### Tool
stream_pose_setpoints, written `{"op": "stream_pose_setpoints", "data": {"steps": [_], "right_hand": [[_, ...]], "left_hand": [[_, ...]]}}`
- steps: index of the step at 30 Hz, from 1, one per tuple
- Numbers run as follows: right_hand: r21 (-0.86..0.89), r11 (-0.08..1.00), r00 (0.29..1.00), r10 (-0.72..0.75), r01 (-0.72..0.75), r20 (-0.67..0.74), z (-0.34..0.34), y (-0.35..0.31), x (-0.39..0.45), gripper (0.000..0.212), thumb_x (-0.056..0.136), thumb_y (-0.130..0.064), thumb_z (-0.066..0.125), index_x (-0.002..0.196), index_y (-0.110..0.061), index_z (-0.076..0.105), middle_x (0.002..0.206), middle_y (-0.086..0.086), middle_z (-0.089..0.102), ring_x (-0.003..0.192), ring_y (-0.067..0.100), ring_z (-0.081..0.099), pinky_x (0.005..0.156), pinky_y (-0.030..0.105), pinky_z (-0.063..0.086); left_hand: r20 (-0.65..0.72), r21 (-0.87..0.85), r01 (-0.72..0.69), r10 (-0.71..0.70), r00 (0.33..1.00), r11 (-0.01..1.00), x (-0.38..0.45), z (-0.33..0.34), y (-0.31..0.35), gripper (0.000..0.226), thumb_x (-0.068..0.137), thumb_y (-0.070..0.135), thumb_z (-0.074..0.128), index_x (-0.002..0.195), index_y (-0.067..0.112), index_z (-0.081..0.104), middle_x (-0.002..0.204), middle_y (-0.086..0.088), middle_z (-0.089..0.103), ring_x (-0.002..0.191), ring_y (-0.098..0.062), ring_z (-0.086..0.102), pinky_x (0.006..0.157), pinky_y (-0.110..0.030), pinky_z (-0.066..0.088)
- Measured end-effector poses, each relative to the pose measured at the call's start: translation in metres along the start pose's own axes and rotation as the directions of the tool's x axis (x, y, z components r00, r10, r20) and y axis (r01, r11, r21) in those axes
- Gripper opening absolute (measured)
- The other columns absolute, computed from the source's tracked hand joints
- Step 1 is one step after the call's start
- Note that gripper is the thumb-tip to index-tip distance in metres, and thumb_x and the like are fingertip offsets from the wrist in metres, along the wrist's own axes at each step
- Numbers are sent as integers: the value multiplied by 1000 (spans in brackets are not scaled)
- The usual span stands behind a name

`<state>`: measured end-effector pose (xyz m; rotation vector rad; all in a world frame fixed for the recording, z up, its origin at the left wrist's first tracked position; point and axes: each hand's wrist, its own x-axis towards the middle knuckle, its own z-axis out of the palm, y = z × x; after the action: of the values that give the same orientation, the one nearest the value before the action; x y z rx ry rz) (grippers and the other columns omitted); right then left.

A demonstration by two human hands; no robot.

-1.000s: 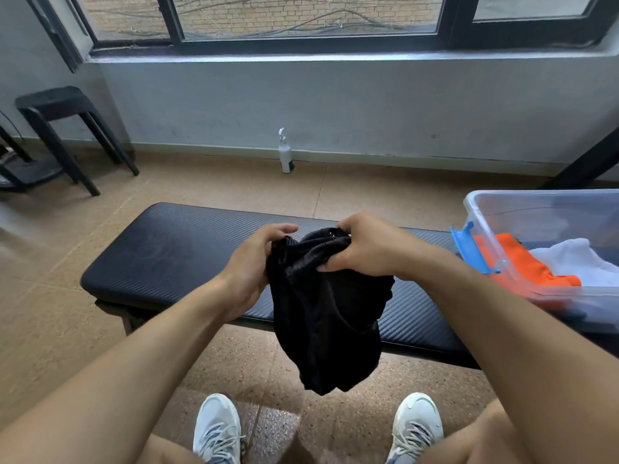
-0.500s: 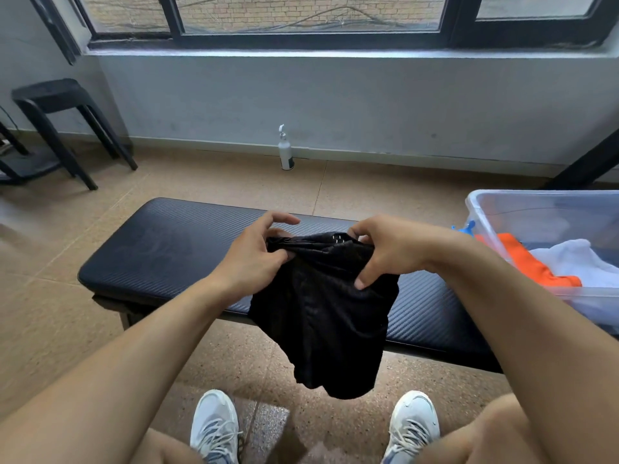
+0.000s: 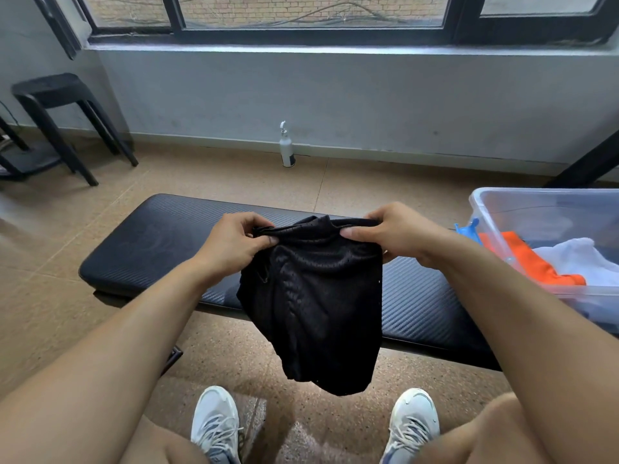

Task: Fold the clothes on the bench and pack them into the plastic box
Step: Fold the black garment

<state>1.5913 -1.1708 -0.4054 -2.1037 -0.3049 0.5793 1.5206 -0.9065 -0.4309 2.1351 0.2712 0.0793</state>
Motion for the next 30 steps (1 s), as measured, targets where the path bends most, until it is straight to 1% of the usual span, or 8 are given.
{"op": "stream_pose_setpoints", "data": {"steps": [2,6,11,14,17,21,25,30], "right_hand": [[-31,1000,997,-1,-2,-71,0,4,5,23,85,-42,78,90,-20,76,67,-9,66,63,12,58,57,27,47],[-41,999,993,21,-26,-120,1,10,15,14,91,-34,73,92,-21,71,81,-3,63,70,14,55,54,27,44],[-4,1000,982,13,-14,-189,8,14,23,11,95,-30,69,91,-20,68,91,1,69,76,16,61,57,27,46],[-67,998,960,-26,7,-279,7,14,27,14,91,-36,73,89,-22,72,93,-1,73,87,16,68,68,30,49],[-68,997,927,-61,38,-369,6,12,31,19,88,-43,75,86,-24,72,86,-5,74,80,14,69,70,32,52],[119,987,899,-49,111,-435,8,8,34,11,93,-33,71,91,-22,69,69,0,74,62,20,74,53,30,50],[287,943,910,-37,169,-414,13,5,38,6,96,-21,68,90,-22,67,89,2,78,86,18,75,74,35,60],[291,942,928,-51,168,-369,15,6,43,14,97,-19,67,85,-24,62,89,1,67,82,17,61,80,43,57]], "left_hand": [[-9,68,5,-5,1000,998,4,-2,-2,11,85,21,80,96,21,77,82,6,75,78,-11,69,72,-23,54],[-24,261,4,2,1000,965,15,-7,-6,9,78,41,82,82,37,75,74,13,74,81,-14,71,82,-43,59],[32,413,-5,-9,999,911,26,-9,-5,21,84,24,80,76,39,68,83,15,67,79,-18,64,82,-37,53],[-10,456,0,5,1000,890,30,-8,-6,14,84,29,80,84,39,71,89,12,65,90,-20,63,81,-37,50],[-155,520,-28,127,980,854,33,-8,3,17,83,37,80,100,37,76,102,7,61,96,-17,57,76,-32,40],[-293,464,-34,189,937,885,36,-8,14,19,86,38,77,105,37,78,90,7,67,85,-17,60,69,-31,40],[-369,337,-53,184,911,940,35,-3,14,18,86,34,74,104,36,79,96,9,75,92,-15,68,73,-31,51],[-401,205,-158,230,887,966,38,0,16,19,88,18,75,104,24,80,96,4,71,85,-11,67,82,-23,55]]}}
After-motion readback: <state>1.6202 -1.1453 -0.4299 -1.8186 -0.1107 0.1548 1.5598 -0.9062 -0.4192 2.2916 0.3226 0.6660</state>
